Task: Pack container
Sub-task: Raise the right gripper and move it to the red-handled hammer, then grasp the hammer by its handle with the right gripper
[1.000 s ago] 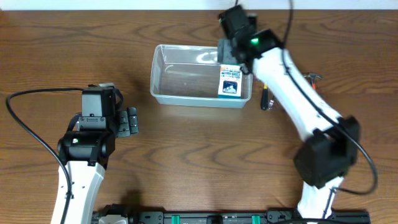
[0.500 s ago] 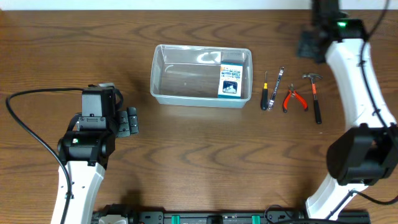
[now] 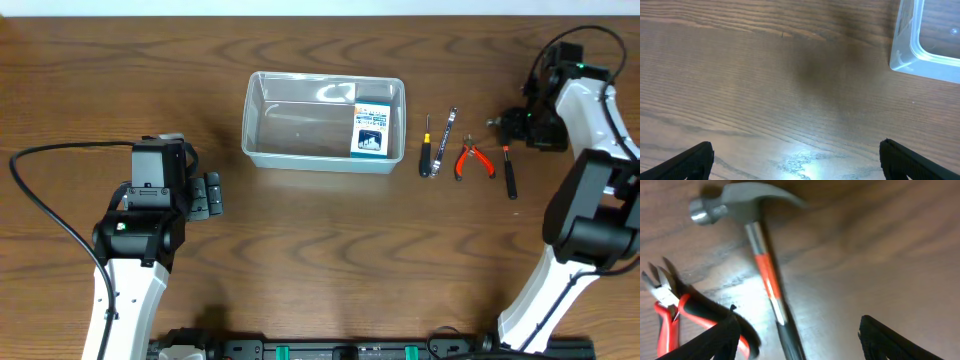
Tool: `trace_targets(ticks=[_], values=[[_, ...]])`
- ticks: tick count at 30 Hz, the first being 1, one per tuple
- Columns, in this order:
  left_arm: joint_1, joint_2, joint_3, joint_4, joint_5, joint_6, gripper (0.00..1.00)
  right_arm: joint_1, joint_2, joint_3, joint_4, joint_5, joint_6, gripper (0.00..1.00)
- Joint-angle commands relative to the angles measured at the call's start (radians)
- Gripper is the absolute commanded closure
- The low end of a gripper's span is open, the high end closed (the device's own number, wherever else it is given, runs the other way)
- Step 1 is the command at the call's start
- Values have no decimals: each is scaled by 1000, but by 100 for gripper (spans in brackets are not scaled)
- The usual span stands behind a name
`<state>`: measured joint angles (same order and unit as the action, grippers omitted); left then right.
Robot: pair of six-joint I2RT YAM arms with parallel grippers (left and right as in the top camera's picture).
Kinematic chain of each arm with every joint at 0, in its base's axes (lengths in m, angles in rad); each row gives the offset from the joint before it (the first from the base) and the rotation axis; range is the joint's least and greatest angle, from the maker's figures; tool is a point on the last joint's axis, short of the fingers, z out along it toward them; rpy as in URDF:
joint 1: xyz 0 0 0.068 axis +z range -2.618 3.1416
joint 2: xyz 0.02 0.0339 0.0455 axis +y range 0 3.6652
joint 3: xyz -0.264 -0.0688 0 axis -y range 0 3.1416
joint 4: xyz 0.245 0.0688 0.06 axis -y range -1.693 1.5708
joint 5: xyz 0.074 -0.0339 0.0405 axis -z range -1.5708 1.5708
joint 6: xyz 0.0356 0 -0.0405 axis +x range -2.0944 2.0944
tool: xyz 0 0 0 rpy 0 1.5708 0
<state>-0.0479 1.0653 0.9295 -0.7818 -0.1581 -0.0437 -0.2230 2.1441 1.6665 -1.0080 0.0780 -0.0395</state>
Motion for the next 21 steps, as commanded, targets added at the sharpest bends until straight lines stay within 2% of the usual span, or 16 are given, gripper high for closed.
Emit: trace_targets(ticks=[1, 3, 5, 9, 18, 20, 21], values=[[-3, 1, 15, -3, -11, 17, 2, 16, 28, -5, 25, -30, -67, 28], [-3, 1, 15, -2, -11, 17, 2, 17, 35, -5, 47, -30, -67, 36], [-3, 1, 15, -3, -11, 17, 2, 17, 40, -5, 65, -31, -66, 50], [-3, 1, 15, -3, -11, 17, 2, 20, 54, -6, 97, -37, -59, 62], [-3, 1, 15, -3, -11, 17, 2, 28, 121, -6, 118, -64, -55, 57], [-3, 1, 15, -3, -11, 17, 3, 28, 138, -6, 119, -72, -49, 62], [-3, 1, 15, -3, -11, 17, 2, 28, 146, -6, 120, -73, -46, 67]])
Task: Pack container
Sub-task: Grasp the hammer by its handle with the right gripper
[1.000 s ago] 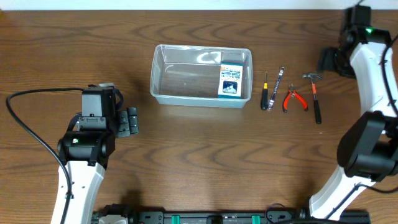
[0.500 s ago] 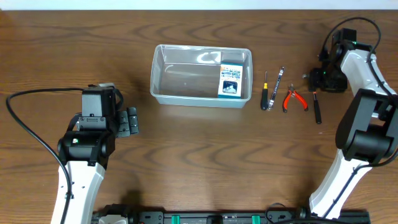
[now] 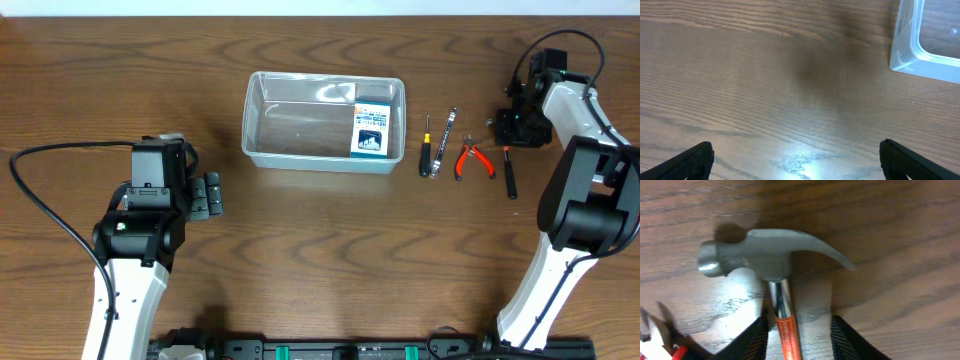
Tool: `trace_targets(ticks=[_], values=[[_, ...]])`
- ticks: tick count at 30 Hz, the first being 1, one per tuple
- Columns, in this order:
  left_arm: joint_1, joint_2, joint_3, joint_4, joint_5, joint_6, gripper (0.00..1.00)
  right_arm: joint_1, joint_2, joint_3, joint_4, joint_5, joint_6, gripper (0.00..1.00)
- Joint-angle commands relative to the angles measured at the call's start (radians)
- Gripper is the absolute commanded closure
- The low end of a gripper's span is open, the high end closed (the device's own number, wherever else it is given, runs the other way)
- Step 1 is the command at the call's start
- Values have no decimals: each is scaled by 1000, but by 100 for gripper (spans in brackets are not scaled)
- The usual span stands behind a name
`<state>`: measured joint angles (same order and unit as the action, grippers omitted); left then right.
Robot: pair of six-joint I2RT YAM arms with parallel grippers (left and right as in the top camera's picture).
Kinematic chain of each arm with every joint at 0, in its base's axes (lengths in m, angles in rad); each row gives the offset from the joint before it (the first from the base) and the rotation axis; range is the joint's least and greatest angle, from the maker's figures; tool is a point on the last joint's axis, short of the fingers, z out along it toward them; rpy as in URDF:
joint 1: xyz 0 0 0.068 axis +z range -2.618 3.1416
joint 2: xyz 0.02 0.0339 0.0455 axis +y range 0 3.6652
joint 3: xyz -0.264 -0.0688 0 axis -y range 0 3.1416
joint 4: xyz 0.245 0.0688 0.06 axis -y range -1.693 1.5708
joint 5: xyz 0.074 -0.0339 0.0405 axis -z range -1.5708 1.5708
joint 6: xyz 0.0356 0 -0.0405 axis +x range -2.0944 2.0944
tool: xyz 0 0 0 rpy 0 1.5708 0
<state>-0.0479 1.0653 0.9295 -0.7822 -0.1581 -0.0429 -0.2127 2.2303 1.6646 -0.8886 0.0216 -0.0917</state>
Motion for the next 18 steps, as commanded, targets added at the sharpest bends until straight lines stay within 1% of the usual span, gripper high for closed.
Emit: trace_targets(ticks=[1, 3, 8, 9, 11, 14, 18], values=[[-3, 1, 15, -2, -11, 16, 2, 18, 63, -5, -1, -24, 8, 71], [-3, 1, 15, -2, -11, 16, 2, 18, 69, -5, -1, -32, 8, 75], [-3, 1, 15, -2, -11, 16, 2, 18, 72, -4, 3, -33, 8, 79], [-3, 1, 15, -2, -11, 16, 2, 18, 72, -4, 3, -33, 8, 81], [-3, 1, 15, -2, -11, 16, 2, 18, 72, -4, 1, -34, 8, 92], [-3, 1, 15, -2, -11, 16, 2, 18, 72, -2, -4, -33, 8, 98], [-3, 1, 15, -2, -11, 16, 2, 18, 70, 27, -34, -28, 8, 99]])
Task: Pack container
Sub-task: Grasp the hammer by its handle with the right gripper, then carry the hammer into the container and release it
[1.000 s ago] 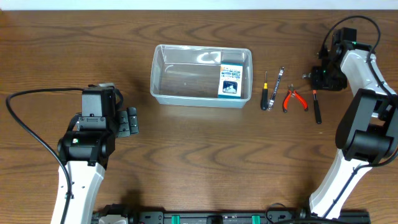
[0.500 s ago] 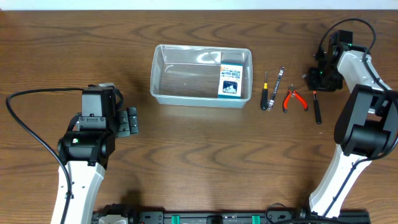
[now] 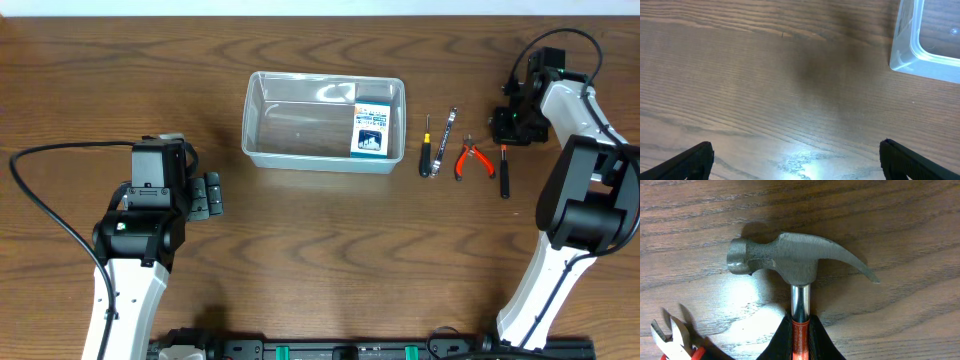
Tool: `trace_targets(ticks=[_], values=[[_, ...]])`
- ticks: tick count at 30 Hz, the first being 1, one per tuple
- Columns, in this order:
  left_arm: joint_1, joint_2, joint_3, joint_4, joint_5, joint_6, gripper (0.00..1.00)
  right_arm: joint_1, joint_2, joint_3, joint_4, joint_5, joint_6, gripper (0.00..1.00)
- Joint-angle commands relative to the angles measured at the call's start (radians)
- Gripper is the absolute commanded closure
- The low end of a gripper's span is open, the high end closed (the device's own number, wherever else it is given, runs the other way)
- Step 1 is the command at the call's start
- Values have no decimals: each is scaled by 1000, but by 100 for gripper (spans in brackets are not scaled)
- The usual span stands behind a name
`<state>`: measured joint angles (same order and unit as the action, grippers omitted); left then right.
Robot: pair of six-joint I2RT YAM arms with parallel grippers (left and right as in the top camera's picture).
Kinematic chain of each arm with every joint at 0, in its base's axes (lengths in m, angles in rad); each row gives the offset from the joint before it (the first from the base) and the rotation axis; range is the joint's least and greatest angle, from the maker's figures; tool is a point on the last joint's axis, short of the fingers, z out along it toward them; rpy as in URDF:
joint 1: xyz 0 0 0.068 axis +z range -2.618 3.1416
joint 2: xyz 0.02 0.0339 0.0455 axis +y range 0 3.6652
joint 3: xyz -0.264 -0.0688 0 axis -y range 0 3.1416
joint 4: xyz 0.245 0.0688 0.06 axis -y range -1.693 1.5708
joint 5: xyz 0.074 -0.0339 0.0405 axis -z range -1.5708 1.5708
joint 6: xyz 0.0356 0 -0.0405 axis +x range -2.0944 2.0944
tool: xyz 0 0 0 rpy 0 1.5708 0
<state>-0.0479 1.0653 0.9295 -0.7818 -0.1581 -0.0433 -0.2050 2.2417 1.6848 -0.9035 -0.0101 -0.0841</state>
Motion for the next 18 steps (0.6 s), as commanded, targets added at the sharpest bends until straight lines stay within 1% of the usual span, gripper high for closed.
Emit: trace_targets(ticks=[1, 6, 11, 13, 14, 15, 18], values=[[-3, 1, 15, -3, -11, 17, 2, 10, 57, 23, -31, 6, 0, 99], [-3, 1, 15, -3, -11, 17, 2, 19, 19, 184, -176, 14, 0, 99], [-3, 1, 15, -3, -11, 17, 2, 90, -70, 407, -314, -10, 0, 99], [-3, 1, 15, -2, -11, 17, 2, 150, -112, 475, -332, -47, -18, 99], [-3, 1, 15, -3, -11, 17, 2, 201, -142, 505, -329, -86, -61, 99], [-3, 1, 15, -3, -11, 17, 2, 225, -152, 513, -325, -101, -82, 99], [-3, 1, 15, -2, -11, 17, 2, 359, -188, 524, -279, -170, -191, 99]])
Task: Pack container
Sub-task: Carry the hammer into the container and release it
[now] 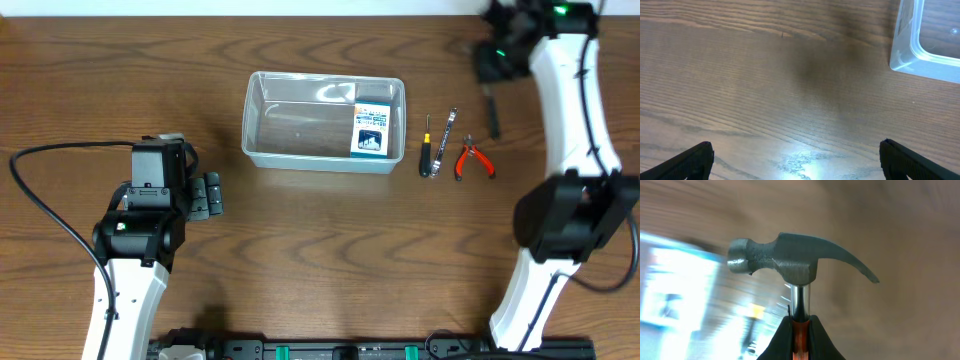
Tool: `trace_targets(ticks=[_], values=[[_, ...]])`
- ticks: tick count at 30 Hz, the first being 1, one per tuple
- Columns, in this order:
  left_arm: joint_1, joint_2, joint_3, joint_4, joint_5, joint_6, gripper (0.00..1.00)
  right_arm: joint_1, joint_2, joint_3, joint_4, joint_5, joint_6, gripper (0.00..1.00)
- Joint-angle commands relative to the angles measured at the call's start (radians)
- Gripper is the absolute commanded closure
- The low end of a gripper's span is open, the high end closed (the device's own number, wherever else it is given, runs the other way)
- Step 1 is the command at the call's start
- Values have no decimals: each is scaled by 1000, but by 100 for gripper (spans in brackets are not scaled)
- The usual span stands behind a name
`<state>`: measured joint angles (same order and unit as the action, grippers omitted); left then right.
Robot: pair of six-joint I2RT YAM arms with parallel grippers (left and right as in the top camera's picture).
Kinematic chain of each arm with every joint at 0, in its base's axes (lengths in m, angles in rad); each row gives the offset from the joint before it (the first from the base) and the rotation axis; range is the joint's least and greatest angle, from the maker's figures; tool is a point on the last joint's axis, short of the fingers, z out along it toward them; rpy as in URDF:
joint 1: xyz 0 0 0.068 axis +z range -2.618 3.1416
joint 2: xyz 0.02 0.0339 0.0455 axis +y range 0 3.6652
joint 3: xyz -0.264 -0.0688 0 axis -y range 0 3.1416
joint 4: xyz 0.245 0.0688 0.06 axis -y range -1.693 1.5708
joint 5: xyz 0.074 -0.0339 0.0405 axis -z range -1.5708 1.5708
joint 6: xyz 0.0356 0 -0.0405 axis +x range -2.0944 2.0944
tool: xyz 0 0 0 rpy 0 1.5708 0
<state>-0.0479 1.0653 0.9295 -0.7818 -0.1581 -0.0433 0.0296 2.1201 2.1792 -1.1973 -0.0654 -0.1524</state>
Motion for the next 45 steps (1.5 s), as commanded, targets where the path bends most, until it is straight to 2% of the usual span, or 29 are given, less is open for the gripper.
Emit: trace_targets(ticks=[1, 4, 9, 13, 16, 24, 26, 27, 28, 29, 33, 37, 40, 42, 45], values=[[-3, 1, 15, -3, -11, 17, 2, 175, -67, 30, 33, -142, -169, 99], [-3, 1, 15, -3, -11, 17, 2, 316, -53, 17, 88, -198, -380, 99], [-3, 1, 15, -3, -11, 17, 2, 479, 15, -27, 215, -175, -761, 99], [-3, 1, 15, -3, -11, 17, 2, 530, 101, -29, 309, -175, -932, 99], [-3, 1, 15, -3, -11, 17, 2, 537, 166, -29, 385, -174, -967, 99], [-3, 1, 15, -3, -11, 17, 2, 531, 269, -29, 496, -205, -966, 98], [-3, 1, 15, -3, -11, 17, 2, 534, 277, -29, 507, -204, -959, 94], [-3, 1, 15, -3, -11, 17, 2, 535, 278, -29, 505, -199, -953, 90], [-3, 1, 15, -3, -11, 17, 2, 534, 283, -29, 506, -195, -933, 82], [-3, 1, 15, -2, -11, 17, 2, 534, 283, -29, 507, -194, -914, 65], [-3, 1, 15, -3, -11, 17, 2, 536, 260, -18, 513, -181, -779, 43], [-3, 1, 15, -2, -11, 17, 2, 537, 165, 1, 505, -88, -576, 38], [-3, 1, 15, -3, -11, 17, 2, 523, 38, 1, 462, 55, -418, 31], [-3, 1, 15, -2, -11, 17, 2, 500, -38, 1, 414, 150, -325, 23], [-3, 1, 15, -3, -11, 17, 2, 424, -133, 1, 283, 220, -238, 20]])
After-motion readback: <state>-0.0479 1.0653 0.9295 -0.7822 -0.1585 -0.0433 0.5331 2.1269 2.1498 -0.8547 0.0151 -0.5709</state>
